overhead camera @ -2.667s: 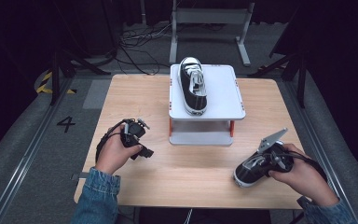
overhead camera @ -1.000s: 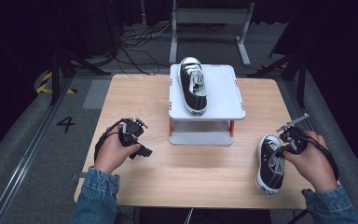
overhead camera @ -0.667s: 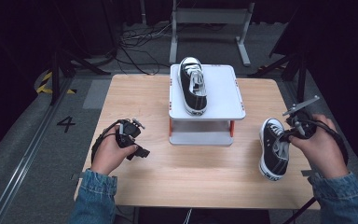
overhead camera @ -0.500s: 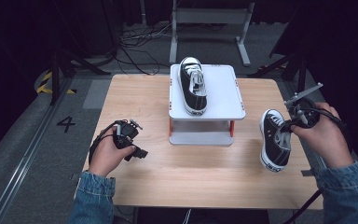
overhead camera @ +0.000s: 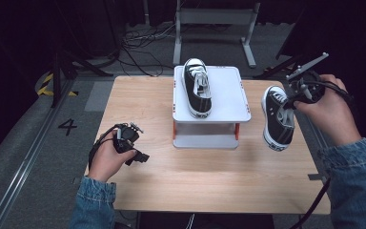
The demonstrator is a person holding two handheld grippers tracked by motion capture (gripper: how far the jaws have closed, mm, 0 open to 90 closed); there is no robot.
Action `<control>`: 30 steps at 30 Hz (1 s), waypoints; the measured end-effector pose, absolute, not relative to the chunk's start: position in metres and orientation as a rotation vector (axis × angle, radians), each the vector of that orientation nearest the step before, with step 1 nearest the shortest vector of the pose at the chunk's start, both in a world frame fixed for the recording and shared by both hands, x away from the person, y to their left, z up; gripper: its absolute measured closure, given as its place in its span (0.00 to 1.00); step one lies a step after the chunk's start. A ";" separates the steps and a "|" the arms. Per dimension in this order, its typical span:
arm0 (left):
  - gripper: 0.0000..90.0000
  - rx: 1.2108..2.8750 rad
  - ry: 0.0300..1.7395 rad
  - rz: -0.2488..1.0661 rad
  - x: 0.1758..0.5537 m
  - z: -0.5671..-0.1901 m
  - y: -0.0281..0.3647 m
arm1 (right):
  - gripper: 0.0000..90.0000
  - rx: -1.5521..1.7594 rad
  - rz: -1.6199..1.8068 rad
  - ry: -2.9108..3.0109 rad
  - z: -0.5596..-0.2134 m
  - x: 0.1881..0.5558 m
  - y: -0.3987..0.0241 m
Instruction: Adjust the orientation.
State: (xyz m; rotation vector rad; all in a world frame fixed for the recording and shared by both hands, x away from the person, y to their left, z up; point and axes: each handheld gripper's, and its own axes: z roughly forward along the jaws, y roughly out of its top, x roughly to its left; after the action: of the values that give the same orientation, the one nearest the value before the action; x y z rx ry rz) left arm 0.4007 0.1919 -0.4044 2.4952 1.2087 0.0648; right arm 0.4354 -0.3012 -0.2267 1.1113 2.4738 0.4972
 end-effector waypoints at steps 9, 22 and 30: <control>0.22 2.481 1.232 0.095 0.394 -0.404 0.200 | 0.88 1.016 0.549 2.450 -0.210 0.467 -0.263; 0.22 2.476 1.224 0.079 0.391 -0.405 0.202 | 0.88 0.936 0.570 2.448 -0.212 0.508 -0.217; 0.22 2.460 1.220 0.072 0.393 -0.404 0.204 | 0.88 0.864 0.547 2.448 -0.215 0.528 -0.191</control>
State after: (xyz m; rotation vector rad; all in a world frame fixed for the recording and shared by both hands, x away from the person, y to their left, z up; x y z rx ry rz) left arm 0.3927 0.2045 -0.4039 2.4601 1.2204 0.0720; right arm 0.5279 -0.1914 -0.2150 0.8639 2.4476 0.5467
